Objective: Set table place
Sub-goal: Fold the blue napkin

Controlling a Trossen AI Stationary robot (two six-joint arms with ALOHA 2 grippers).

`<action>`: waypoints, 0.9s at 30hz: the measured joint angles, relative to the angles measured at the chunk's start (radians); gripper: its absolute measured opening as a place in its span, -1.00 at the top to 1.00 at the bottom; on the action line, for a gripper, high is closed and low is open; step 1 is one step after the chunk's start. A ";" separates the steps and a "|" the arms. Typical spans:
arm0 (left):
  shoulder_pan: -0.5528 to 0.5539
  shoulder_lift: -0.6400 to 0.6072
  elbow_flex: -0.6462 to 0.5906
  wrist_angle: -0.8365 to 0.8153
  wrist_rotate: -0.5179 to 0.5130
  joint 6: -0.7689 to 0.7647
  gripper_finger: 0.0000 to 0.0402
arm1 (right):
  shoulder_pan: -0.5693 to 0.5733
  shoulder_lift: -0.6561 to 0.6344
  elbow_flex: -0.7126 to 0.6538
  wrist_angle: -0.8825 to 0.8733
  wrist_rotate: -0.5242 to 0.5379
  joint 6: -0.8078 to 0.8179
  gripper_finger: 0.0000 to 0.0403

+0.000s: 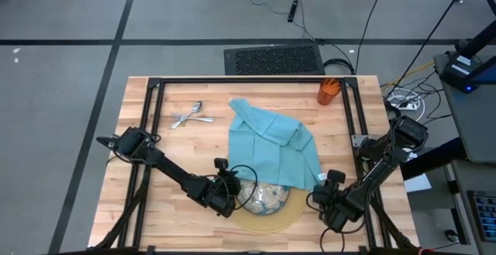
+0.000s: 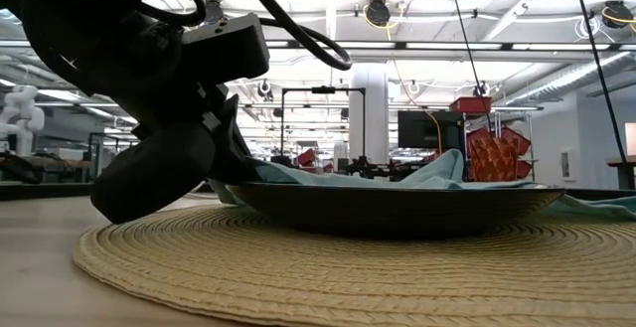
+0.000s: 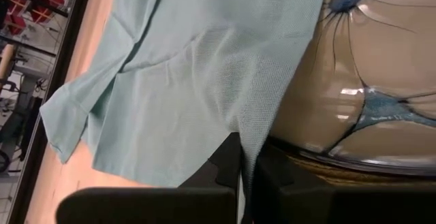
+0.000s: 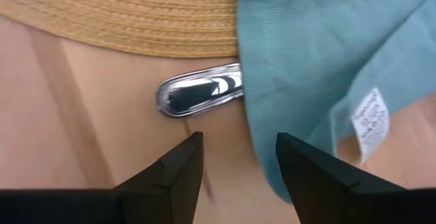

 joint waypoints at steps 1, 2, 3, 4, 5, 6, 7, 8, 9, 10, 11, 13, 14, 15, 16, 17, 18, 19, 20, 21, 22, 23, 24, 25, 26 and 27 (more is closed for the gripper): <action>0.000 0.000 0.000 0.000 0.000 0.000 1.00 | -0.003 0.000 0.000 -0.004 0.000 0.000 0.13; 0.000 0.000 0.000 0.001 0.000 0.000 1.00 | -0.006 0.001 0.000 -0.010 0.000 0.000 0.13; 0.000 0.000 0.000 0.001 0.001 0.000 1.00 | -0.007 0.002 0.004 -0.024 0.001 -0.001 0.13; 0.000 0.000 0.000 0.002 0.002 0.000 1.00 | -0.010 0.004 0.010 -0.037 0.002 -0.007 0.13; 0.000 0.000 0.000 0.002 0.003 0.000 1.00 | -0.013 0.005 0.016 -0.049 0.001 -0.008 0.13; 0.000 0.000 0.000 0.002 0.004 0.000 1.00 | -0.015 0.006 0.020 -0.060 0.001 -0.012 0.13; 0.000 0.000 0.000 0.002 0.004 0.000 1.00 | -0.017 0.006 0.021 -0.068 0.004 -0.018 0.13; 0.000 0.000 0.000 0.002 0.004 0.000 1.00 | -0.019 0.006 0.021 -0.073 0.005 -0.023 0.13; 0.000 0.000 0.000 0.002 0.004 0.001 1.00 | -0.021 0.006 0.021 -0.082 0.005 -0.023 0.13; 0.000 0.000 0.000 0.004 0.004 0.003 1.00 | -0.023 0.006 0.021 -0.092 0.005 -0.023 0.13; 0.000 0.000 0.000 0.006 0.005 0.006 1.00 | -0.026 0.006 0.021 -0.104 0.008 -0.021 0.13; -0.001 0.000 0.000 0.014 0.010 0.007 1.00 | -0.028 0.006 0.021 -0.122 0.016 -0.015 0.13; -0.001 0.000 0.000 0.017 0.011 0.007 1.00 | -0.029 0.007 0.021 -0.129 0.022 -0.015 0.13; -0.002 0.000 0.000 0.019 0.012 0.007 1.00 | -0.029 0.007 0.020 -0.137 0.030 -0.015 0.13; -0.002 0.000 0.000 0.020 0.012 0.008 1.00 | -0.031 0.008 0.019 -0.143 0.036 -0.015 0.13; -0.003 0.000 0.000 0.022 0.012 0.009 1.00 | -0.034 0.008 0.019 -0.149 0.039 -0.014 0.14; -0.003 0.000 0.000 0.026 0.013 0.011 1.00 | -0.037 0.008 0.019 -0.158 0.041 -0.012 0.15; -0.003 0.000 0.000 0.028 0.014 0.020 1.00 | -0.042 0.008 0.019 -0.171 0.043 -0.006 0.17; -0.003 0.000 0.000 0.032 0.015 0.026 1.00 | -0.048 0.010 0.017 -0.189 0.046 -0.003 0.20; -0.004 0.000 0.000 0.034 0.015 0.027 1.00 | -0.055 0.015 0.014 -0.208 0.048 -0.003 0.23; -0.005 0.000 0.000 0.036 0.015 0.027 1.00 | -0.061 0.019 0.014 -0.212 0.047 -0.003 0.26; -0.005 0.000 0.000 0.040 0.015 0.030 1.00 | -0.067 0.026 0.017 -0.210 0.046 -0.004 0.29; -0.005 0.000 0.000 0.043 0.015 0.034 1.00 | -0.074 0.035 0.019 -0.210 0.047 -0.005 0.33; -0.006 0.000 0.000 0.046 0.015 0.034 1.00 | -0.079 0.046 0.021 -0.207 0.046 -0.014 0.38; -0.007 0.000 0.000 0.047 0.015 0.034 1.00 | -0.083 0.056 0.022 -0.203 0.044 -0.026 0.42; -0.007 0.000 0.000 0.048 0.015 0.034 1.00 | -0.085 0.067 0.022 -0.196 0.044 -0.033 0.48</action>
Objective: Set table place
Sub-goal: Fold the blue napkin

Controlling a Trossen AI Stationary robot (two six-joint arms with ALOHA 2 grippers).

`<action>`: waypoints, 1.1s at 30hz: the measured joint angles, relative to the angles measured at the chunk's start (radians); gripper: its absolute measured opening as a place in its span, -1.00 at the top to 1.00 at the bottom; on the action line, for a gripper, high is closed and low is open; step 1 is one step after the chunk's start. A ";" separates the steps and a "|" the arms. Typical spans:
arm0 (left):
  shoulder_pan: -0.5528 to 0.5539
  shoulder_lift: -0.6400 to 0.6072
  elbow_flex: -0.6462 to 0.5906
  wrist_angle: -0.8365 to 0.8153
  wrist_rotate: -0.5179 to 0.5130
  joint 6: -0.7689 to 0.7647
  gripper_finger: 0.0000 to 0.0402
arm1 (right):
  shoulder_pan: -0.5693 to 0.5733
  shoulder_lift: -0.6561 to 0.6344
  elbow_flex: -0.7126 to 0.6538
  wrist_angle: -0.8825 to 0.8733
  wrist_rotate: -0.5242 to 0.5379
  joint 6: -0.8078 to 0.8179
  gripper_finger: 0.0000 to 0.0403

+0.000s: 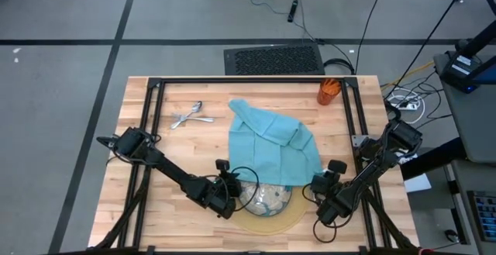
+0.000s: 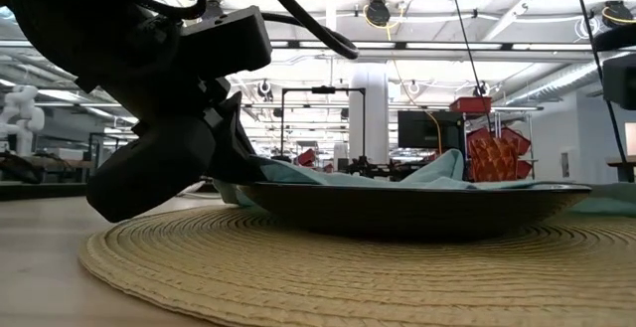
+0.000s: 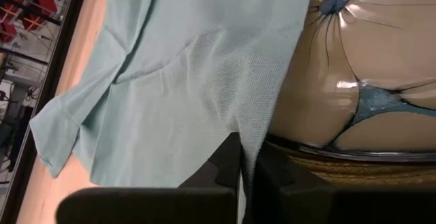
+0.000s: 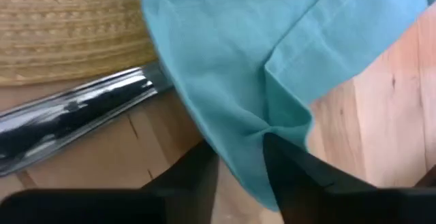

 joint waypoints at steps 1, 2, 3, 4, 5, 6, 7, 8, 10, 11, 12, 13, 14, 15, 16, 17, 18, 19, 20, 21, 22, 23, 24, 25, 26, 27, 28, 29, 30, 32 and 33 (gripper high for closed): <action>0.000 0.000 0.000 0.000 0.000 0.000 1.00 | 0.000 0.007 -0.001 0.007 0.003 0.000 0.54; 0.000 0.000 0.000 0.000 0.000 0.000 1.00 | 0.000 0.011 -0.001 0.014 0.011 0.005 0.63; 0.000 0.000 0.000 0.000 0.000 0.000 1.00 | 0.001 0.014 -0.001 0.020 0.021 0.017 0.73; 0.000 0.000 0.000 0.000 0.000 0.000 1.00 | 0.003 0.014 -0.001 0.027 0.026 0.030 0.84; 0.000 0.000 0.000 0.000 0.000 0.000 1.00 | 0.005 0.014 -0.001 0.032 0.034 0.042 0.92; 0.000 0.000 0.000 0.000 0.000 0.000 1.00 | 0.009 0.016 -0.001 0.034 0.051 0.058 0.95; 0.000 0.000 0.000 0.000 0.000 0.000 1.00 | 0.013 0.017 -0.001 0.035 0.067 0.076 0.97; 0.000 0.000 0.000 0.000 -0.001 0.000 1.00 | 0.015 0.017 -0.002 0.037 0.079 0.092 0.99; 0.000 0.000 0.000 -0.002 -0.011 0.002 1.00 | 0.021 0.019 0.003 0.036 0.099 0.115 1.00; 0.000 0.000 0.000 -0.004 -0.018 0.009 1.00 | 0.024 0.021 0.007 0.037 0.114 0.129 1.00; -0.001 0.000 0.000 -0.005 -0.031 0.017 1.00 | 0.025 0.021 0.017 0.037 0.131 0.137 1.00; -0.002 -0.001 0.000 -0.005 -0.042 0.022 1.00 | 0.025 0.022 0.030 0.033 0.144 0.143 1.00; -0.004 -0.005 0.000 -0.009 -0.054 0.026 1.00 | 0.025 0.020 0.042 0.023 0.154 0.143 1.00; -0.006 -0.013 0.000 -0.014 -0.062 0.026 1.00 | 0.025 0.020 0.056 0.006 0.160 0.141 1.00; -0.007 -0.021 0.000 -0.018 -0.069 0.026 1.00 | 0.025 0.020 0.072 -0.012 0.169 0.137 1.00; -0.007 -0.032 0.000 -0.023 -0.081 0.027 1.00 | 0.024 0.020 0.092 -0.024 0.181 0.128 1.00; -0.008 -0.046 0.000 -0.040 -0.090 0.027 1.00 | 0.024 0.020 0.116 -0.038 0.189 0.116 1.00; -0.011 -0.064 -0.001 -0.062 -0.099 0.027 1.00 | 0.022 0.020 0.142 -0.061 0.196 0.104 1.00; -0.012 -0.082 -0.001 -0.075 -0.108 0.028 1.00 | 0.021 0.020 0.166 -0.085 0.199 0.090 1.00; -0.011 -0.104 -0.001 -0.082 -0.117 0.033 1.00 | 0.020 0.020 0.193 -0.111 0.199 0.073 1.00; -0.013 -0.128 -0.001 -0.097 -0.128 0.048 1.00 | 0.019 0.020 0.225 -0.138 0.208 0.064 1.00; -0.017 -0.157 -0.001 -0.118 -0.143 0.060 1.00 | 0.019 0.020 0.260 -0.171 0.221 0.057 1.00; -0.019 -0.184 -0.001 -0.129 -0.153 0.074 1.00 | 0.019 0.019 0.298 -0.210 0.234 0.043 1.00; -0.021 -0.211 0.001 -0.138 -0.168 0.088 1.00 | 0.019 0.018 0.337 -0.255 0.251 0.035 1.00; -0.023 -0.241 0.003 -0.153 -0.183 0.104 1.00 | 0.019 0.018 0.378 -0.298 0.274 0.032 1.00; -0.026 -0.272 0.007 -0.173 -0.198 0.120 1.00 | 0.019 0.018 0.422 -0.348 0.295 0.029 1.00; -0.028 -0.302 0.014 -0.189 -0.217 0.137 1.00 | 0.019 0.018 0.467 -0.400 0.321 0.029 1.00; -0.029 -0.328 0.024 -0.199 -0.239 0.168 1.00 | 0.019 0.018 0.511 -0.456 0.346 0.028 1.00; -0.031 -0.358 0.036 -0.213 -0.260 0.204 1.00 | 0.018 0.017 0.556 -0.509 0.367 0.026 1.00; -0.033 -0.415 0.065 -0.245 -0.311 0.284 1.00 | 0.010 0.013 0.637 -0.547 0.418 0.000 1.00; -0.033 -0.443 0.085 -0.248 -0.330 0.333 1.00 | 0.003 -0.004 0.663 -0.535 0.446 -0.060 1.00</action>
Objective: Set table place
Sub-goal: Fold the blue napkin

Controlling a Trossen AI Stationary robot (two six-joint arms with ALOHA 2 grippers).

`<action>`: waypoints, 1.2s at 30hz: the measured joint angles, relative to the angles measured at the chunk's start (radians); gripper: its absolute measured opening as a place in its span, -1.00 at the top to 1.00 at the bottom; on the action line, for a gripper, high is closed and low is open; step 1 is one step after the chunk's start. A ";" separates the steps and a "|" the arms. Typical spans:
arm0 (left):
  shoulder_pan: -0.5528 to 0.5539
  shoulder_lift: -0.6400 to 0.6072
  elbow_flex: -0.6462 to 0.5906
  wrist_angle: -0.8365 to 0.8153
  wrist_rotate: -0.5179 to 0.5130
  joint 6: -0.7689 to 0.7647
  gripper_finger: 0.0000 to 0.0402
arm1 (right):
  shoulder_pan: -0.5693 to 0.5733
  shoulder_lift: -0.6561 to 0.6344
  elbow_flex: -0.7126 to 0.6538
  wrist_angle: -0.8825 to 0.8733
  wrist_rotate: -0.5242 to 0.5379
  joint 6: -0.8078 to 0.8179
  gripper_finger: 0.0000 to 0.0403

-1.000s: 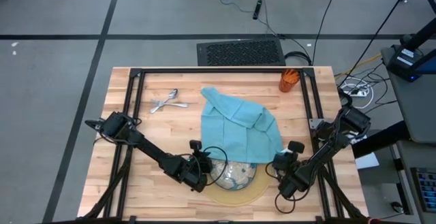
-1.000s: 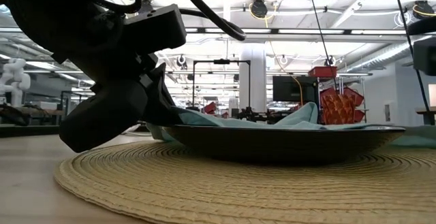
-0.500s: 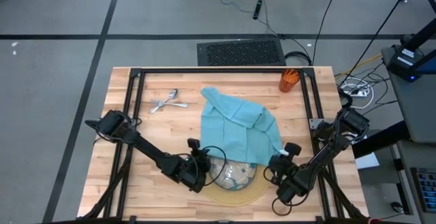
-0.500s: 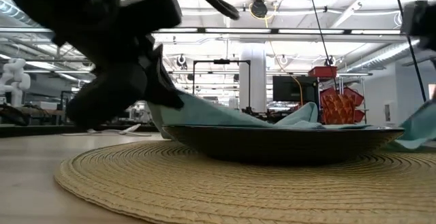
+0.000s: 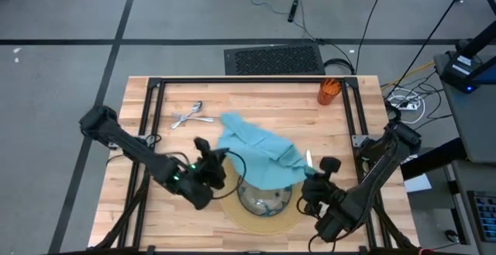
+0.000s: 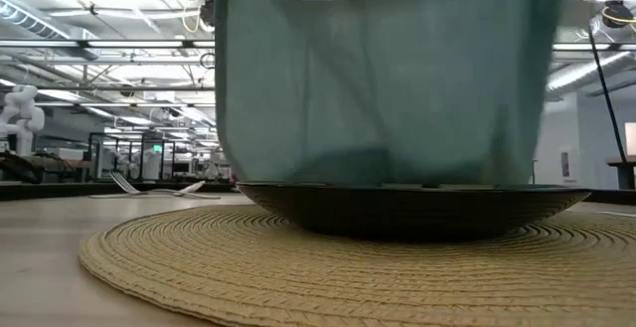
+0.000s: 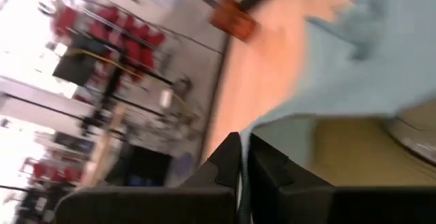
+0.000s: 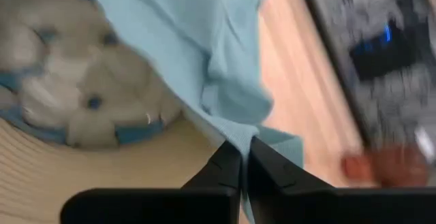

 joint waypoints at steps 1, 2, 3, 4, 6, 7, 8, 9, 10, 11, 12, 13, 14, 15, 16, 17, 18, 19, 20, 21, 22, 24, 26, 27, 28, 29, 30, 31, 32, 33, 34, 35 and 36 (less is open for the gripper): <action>0.000 -0.028 0.026 0.002 -0.022 0.056 1.00 | -0.010 -0.017 0.024 -0.013 0.031 -0.032 1.00; 0.000 -0.055 0.051 0.006 -0.046 0.110 1.00 | -0.030 -0.029 0.057 -0.018 0.061 -0.044 1.00; 0.000 -0.080 0.078 0.009 -0.072 0.159 1.00 | -0.049 -0.044 0.087 -0.006 0.101 -0.062 1.00; -0.001 -0.100 0.108 0.008 -0.092 0.200 1.00 | -0.063 -0.064 0.103 -0.009 0.144 -0.094 1.00; -0.001 -0.131 0.161 0.016 -0.113 0.272 1.00 | -0.100 -0.084 0.146 -0.014 0.210 -0.159 1.00; -0.001 -0.143 0.179 0.014 -0.125 0.308 1.00 | -0.119 -0.091 0.167 -0.008 0.249 -0.195 1.00; -0.001 -0.153 0.195 0.012 -0.134 0.340 1.00 | -0.134 -0.101 0.182 -0.013 0.278 -0.232 1.00; -0.001 -0.159 0.207 0.010 -0.141 0.375 1.00 | -0.152 -0.107 0.200 -0.014 0.300 -0.263 1.00; 0.001 -0.163 0.217 0.009 -0.150 0.408 1.00 | -0.175 -0.109 0.223 -0.010 0.321 -0.292 1.00; 0.002 -0.169 0.226 0.009 -0.162 0.441 1.00 | -0.194 -0.111 0.245 -0.012 0.340 -0.319 1.00; 0.002 -0.174 0.235 0.008 -0.177 0.472 1.00 | -0.211 -0.111 0.268 -0.015 0.356 -0.347 1.00; 0.003 -0.180 0.244 0.006 -0.180 0.499 1.00 | -0.226 -0.110 0.291 -0.012 0.376 -0.373 1.00; 0.007 -0.185 0.256 0.007 -0.181 0.521 1.00 | -0.242 -0.109 0.315 -0.011 0.387 -0.394 1.00; 0.014 -0.192 0.267 0.010 -0.183 0.541 1.00 | -0.260 -0.109 0.342 -0.014 0.393 -0.411 1.00; 0.021 -0.201 0.277 0.012 -0.183 0.561 1.00 | -0.280 -0.110 0.371 -0.012 0.402 -0.428 1.00; 0.031 -0.210 0.288 0.011 -0.183 0.579 1.00 | -0.300 -0.115 0.395 -0.010 0.417 -0.450 1.00; 0.042 -0.220 0.301 0.012 -0.183 0.593 1.00 | -0.317 -0.118 0.420 -0.013 0.433 -0.473 1.00; 0.056 -0.230 0.313 0.013 -0.183 0.607 1.00 | -0.335 -0.118 0.450 -0.014 0.462 -0.498 1.00; 0.071 -0.243 0.327 0.012 -0.183 0.622 1.00 | -0.349 -0.119 0.481 -0.013 0.495 -0.527 1.00; 0.087 -0.258 0.341 0.014 -0.183 0.638 1.00 | -0.360 -0.119 0.518 -0.014 0.518 -0.560 1.00; 0.104 -0.273 0.355 0.016 -0.183 0.657 1.00 | -0.370 -0.120 0.557 -0.011 0.534 -0.598 1.00; 0.140 -0.300 0.384 0.020 -0.183 0.705 1.00 | -0.395 -0.122 0.639 0.005 0.547 -0.687 1.00; 0.176 -0.318 0.417 0.038 -0.182 0.762 1.00 | -0.425 -0.124 0.722 0.036 0.554 -0.789 1.00; 0.195 -0.324 0.431 0.057 -0.176 0.794 1.00 | -0.441 -0.125 0.757 0.057 0.553 -0.839 1.00; 0.214 -0.329 0.443 0.076 -0.167 0.828 1.00 | -0.459 -0.125 0.789 0.085 0.543 -0.890 1.00; 0.235 -0.332 0.455 0.094 -0.151 0.859 1.00 | -0.482 -0.125 0.821 0.114 0.524 -0.934 1.00; 0.260 -0.334 0.469 0.114 -0.132 0.887 1.00 | -0.506 -0.128 0.833 0.154 0.494 -0.977 1.00; 0.285 -0.334 0.481 0.127 -0.110 0.910 1.00 | -0.532 -0.145 0.821 0.222 0.461 -1.039 1.00; 0.309 -0.333 0.491 0.129 -0.088 0.928 1.00 | -0.561 -0.164 0.807 0.285 0.415 -1.094 1.00; 0.336 -0.330 0.498 0.131 -0.069 0.943 1.00 | -0.588 -0.172 0.799 0.338 0.367 -1.141 1.00; 0.362 -0.327 0.500 0.132 -0.046 0.948 1.00 | -0.619 -0.179 0.798 0.379 0.325 -1.179 1.00; 0.388 -0.323 0.500 0.130 -0.024 0.950 1.00 | -0.643 -0.181 0.797 0.402 0.295 -1.204 1.00; 0.416 -0.319 0.500 0.126 0.001 0.950 1.00 | -0.667 -0.181 0.797 0.416 0.262 -1.225 1.00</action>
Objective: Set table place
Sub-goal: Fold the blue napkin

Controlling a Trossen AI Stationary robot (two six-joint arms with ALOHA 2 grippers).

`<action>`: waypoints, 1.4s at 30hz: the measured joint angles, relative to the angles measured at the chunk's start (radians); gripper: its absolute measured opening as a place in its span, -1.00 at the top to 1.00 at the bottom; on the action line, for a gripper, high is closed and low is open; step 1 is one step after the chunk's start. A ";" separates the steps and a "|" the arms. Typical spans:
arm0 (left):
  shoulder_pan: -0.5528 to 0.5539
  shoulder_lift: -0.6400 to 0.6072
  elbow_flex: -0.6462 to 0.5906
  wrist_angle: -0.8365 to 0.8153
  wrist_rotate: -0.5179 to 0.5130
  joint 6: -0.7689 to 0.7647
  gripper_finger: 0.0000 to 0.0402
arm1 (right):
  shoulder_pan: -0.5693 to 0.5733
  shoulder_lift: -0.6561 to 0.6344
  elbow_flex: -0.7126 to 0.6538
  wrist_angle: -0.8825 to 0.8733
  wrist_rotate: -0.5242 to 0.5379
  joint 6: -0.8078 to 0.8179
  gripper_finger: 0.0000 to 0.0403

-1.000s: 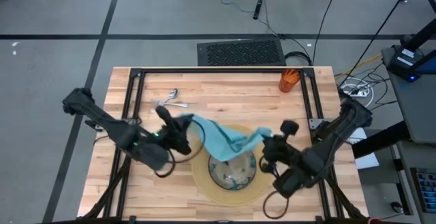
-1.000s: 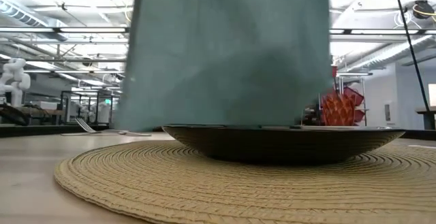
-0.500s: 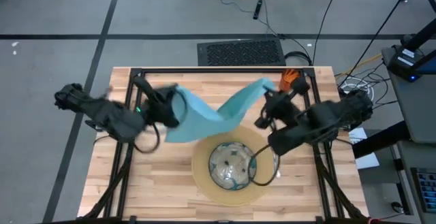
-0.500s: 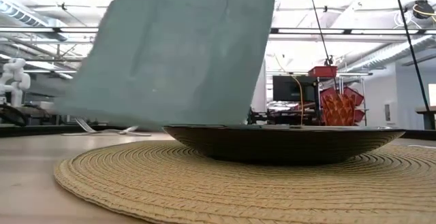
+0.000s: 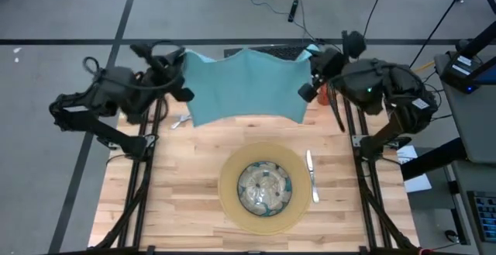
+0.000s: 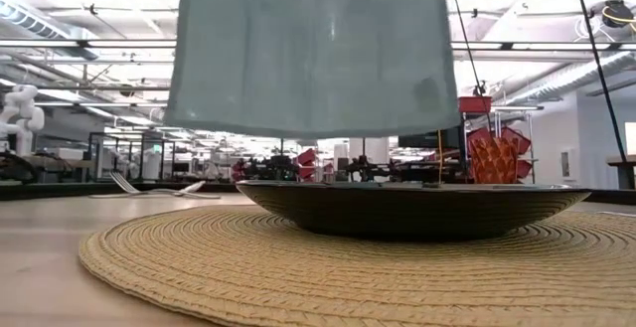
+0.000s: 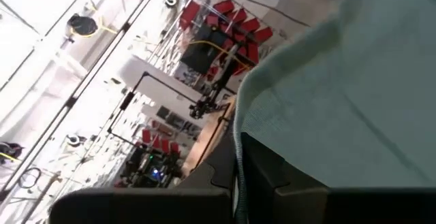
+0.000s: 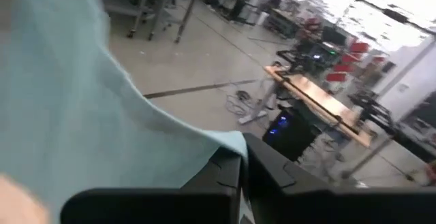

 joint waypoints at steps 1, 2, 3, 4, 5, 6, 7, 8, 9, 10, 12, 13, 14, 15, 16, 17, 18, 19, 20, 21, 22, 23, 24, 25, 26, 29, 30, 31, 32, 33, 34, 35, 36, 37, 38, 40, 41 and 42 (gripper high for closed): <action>0.028 0.005 0.000 -0.009 0.024 0.000 1.00 | -0.028 0.001 0.000 0.007 -0.034 -0.019 1.00; 0.056 0.014 0.000 -0.021 0.047 0.000 1.00 | -0.055 0.002 -0.001 0.009 -0.067 -0.034 1.00; 0.083 0.026 0.000 -0.029 0.065 -0.003 1.00 | -0.081 0.004 -0.002 0.004 -0.102 -0.041 1.00; 0.110 0.034 0.000 -0.040 0.091 -0.008 1.00 | -0.111 0.005 -0.002 -0.006 -0.129 -0.043 1.00; 0.134 0.041 -0.001 -0.053 0.107 -0.010 1.00 | -0.139 0.005 -0.002 -0.018 -0.155 -0.042 1.00; 0.160 0.051 -0.001 -0.057 0.122 -0.012 1.00 | -0.167 0.005 -0.002 -0.029 -0.176 -0.038 1.00; 0.188 0.058 -0.001 -0.056 0.139 -0.018 1.00 | -0.194 0.006 -0.002 -0.043 -0.195 -0.032 1.00; 0.217 0.063 -0.001 -0.061 0.162 -0.029 1.00 | -0.220 0.006 -0.002 -0.057 -0.212 -0.026 1.00; 0.247 0.069 -0.001 -0.066 0.192 -0.044 1.00 | -0.244 0.007 -0.002 -0.077 -0.228 -0.021 1.00; 0.276 0.074 -0.001 -0.069 0.222 -0.058 1.00 | -0.268 0.008 -0.002 -0.094 -0.244 -0.020 1.00; 0.339 0.083 -0.001 -0.078 0.272 -0.070 1.00 | -0.313 0.011 -0.002 -0.118 -0.271 -0.018 1.00; 0.371 0.090 -0.001 -0.077 0.296 -0.077 1.00 | -0.336 0.011 -0.002 -0.126 -0.279 -0.018 1.00; 0.405 0.096 -0.001 -0.077 0.324 -0.087 1.00 | -0.359 0.011 -0.002 -0.128 -0.287 -0.018 1.00; 0.441 0.100 -0.001 -0.078 0.358 -0.097 1.00 | -0.384 0.010 -0.002 -0.133 -0.293 -0.021 1.00; 0.475 0.103 -0.001 -0.080 0.394 -0.111 1.00 | -0.409 0.010 -0.002 -0.136 -0.302 -0.028 1.00; 0.509 0.108 -0.001 -0.081 0.430 -0.121 1.00 | -0.435 0.010 -0.002 -0.136 -0.328 -0.037 1.00; 0.539 0.113 -0.001 -0.082 0.469 -0.136 1.00 | -0.463 0.010 -0.002 -0.136 -0.358 -0.046 1.00; 0.568 0.117 -0.001 -0.083 0.509 -0.149 1.00 | -0.491 0.012 -0.002 -0.133 -0.393 -0.057 1.00; 0.597 0.122 -0.001 -0.082 0.547 -0.163 1.00 | -0.516 0.016 -0.002 -0.125 -0.425 -0.072 1.00; 0.624 0.129 -0.001 -0.082 0.583 -0.168 1.00 | -0.539 0.022 -0.002 -0.115 -0.443 -0.086 1.00; 0.645 0.136 -0.001 -0.081 0.613 -0.168 1.00 | -0.557 0.028 -0.002 -0.111 -0.444 -0.098 1.00; 0.663 0.144 -0.001 -0.079 0.634 -0.170 1.00 | -0.571 0.033 -0.002 -0.111 -0.444 -0.110 1.00; 0.675 0.152 -0.001 -0.078 0.647 -0.176 1.00 | -0.581 0.040 -0.002 -0.110 -0.446 -0.118 1.00; 0.685 0.157 -0.001 -0.082 0.661 -0.191 1.00 | -0.586 0.044 -0.002 -0.109 -0.448 -0.121 1.00; 0.693 0.161 -0.001 -0.097 0.679 -0.211 1.00 | -0.587 0.047 -0.002 -0.112 -0.456 -0.123 1.00; 0.699 0.162 -0.001 -0.166 0.757 -0.276 1.00 | -0.570 0.046 -0.013 -0.133 -0.477 -0.107 1.00; 0.697 0.162 -0.001 -0.186 0.776 -0.294 1.00 | -0.559 0.044 -0.024 -0.146 -0.478 -0.091 1.00; 0.693 0.162 -0.001 -0.208 0.787 -0.304 1.00 | -0.546 0.041 -0.034 -0.166 -0.478 -0.073 1.00; 0.687 0.162 -0.005 -0.224 0.790 -0.313 1.00 | -0.531 0.041 -0.045 -0.194 -0.478 -0.055 1.00; 0.680 0.162 -0.013 -0.234 0.790 -0.318 1.00 | -0.513 0.041 -0.057 -0.224 -0.479 -0.030 1.00; 0.672 0.162 -0.020 -0.251 0.791 -0.320 1.00 | -0.498 0.041 -0.072 -0.256 -0.482 -0.001 1.00; 0.666 0.162 -0.028 -0.276 0.792 -0.324 1.00 | -0.484 0.041 -0.087 -0.292 -0.487 0.025 1.00; 0.660 0.162 -0.034 -0.308 0.792 -0.328 1.00 | -0.468 0.041 -0.105 -0.330 -0.496 0.055 1.00; 0.654 0.162 -0.041 -0.339 0.792 -0.338 1.00 | -0.450 0.041 -0.124 -0.364 -0.500 0.087 1.00; 0.643 0.162 -0.051 -0.361 0.792 -0.350 1.00 | -0.432 0.041 -0.147 -0.395 -0.501 0.117 1.00; 0.623 0.161 -0.071 -0.389 0.792 -0.373 1.00 | -0.395 0.035 -0.200 -0.431 -0.501 0.173 1.00; 0.611 0.162 -0.081 -0.395 0.792 -0.383 1.00 | -0.372 0.029 -0.230 -0.427 -0.505 0.195 1.00; 0.598 0.161 -0.090 -0.399 0.792 -0.398 1.00 | -0.349 0.017 -0.263 -0.423 -0.518 0.212 1.00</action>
